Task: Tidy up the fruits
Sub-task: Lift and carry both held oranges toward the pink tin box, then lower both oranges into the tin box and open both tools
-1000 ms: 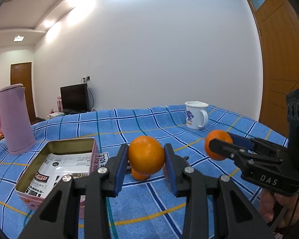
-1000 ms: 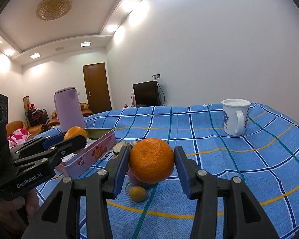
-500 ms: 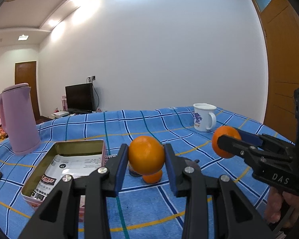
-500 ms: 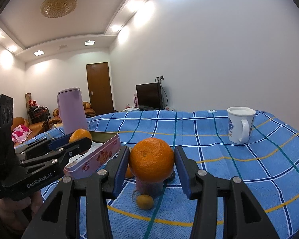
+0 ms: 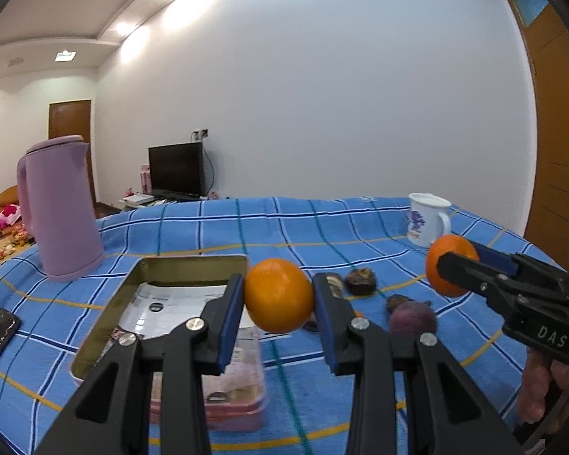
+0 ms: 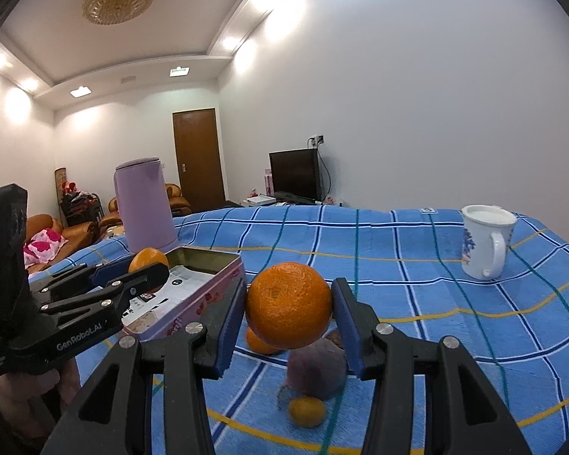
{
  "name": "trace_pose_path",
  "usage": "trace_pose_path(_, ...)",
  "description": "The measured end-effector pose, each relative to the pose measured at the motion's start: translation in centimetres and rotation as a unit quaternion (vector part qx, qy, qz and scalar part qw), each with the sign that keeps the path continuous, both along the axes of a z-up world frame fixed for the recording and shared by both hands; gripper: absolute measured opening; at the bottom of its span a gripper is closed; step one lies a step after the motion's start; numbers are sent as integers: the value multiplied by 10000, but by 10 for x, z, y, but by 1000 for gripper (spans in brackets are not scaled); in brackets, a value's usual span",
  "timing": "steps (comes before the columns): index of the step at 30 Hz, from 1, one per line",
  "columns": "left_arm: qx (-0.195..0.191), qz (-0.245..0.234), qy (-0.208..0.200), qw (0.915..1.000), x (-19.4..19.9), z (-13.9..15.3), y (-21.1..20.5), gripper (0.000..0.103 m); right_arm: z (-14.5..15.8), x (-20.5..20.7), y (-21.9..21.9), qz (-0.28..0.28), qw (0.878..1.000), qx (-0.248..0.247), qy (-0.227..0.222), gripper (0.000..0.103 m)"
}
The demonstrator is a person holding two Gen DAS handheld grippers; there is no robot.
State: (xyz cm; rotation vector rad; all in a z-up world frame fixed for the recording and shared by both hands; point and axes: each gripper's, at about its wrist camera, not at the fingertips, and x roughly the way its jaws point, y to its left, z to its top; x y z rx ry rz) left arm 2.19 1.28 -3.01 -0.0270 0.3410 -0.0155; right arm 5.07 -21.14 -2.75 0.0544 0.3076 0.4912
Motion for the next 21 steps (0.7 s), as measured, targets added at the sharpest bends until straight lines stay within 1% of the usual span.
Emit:
trace_pose_path(6, 15, 227, 135, 9996, 6, -3, 21, 38, 0, 5, 22, 172, 9998, -113, 25, 48)
trace_pose_path(21, 9, 545, 432, 9976, 17, -8, 66, 38, 1, 25, 73, 572, 9976, -380, 132, 48)
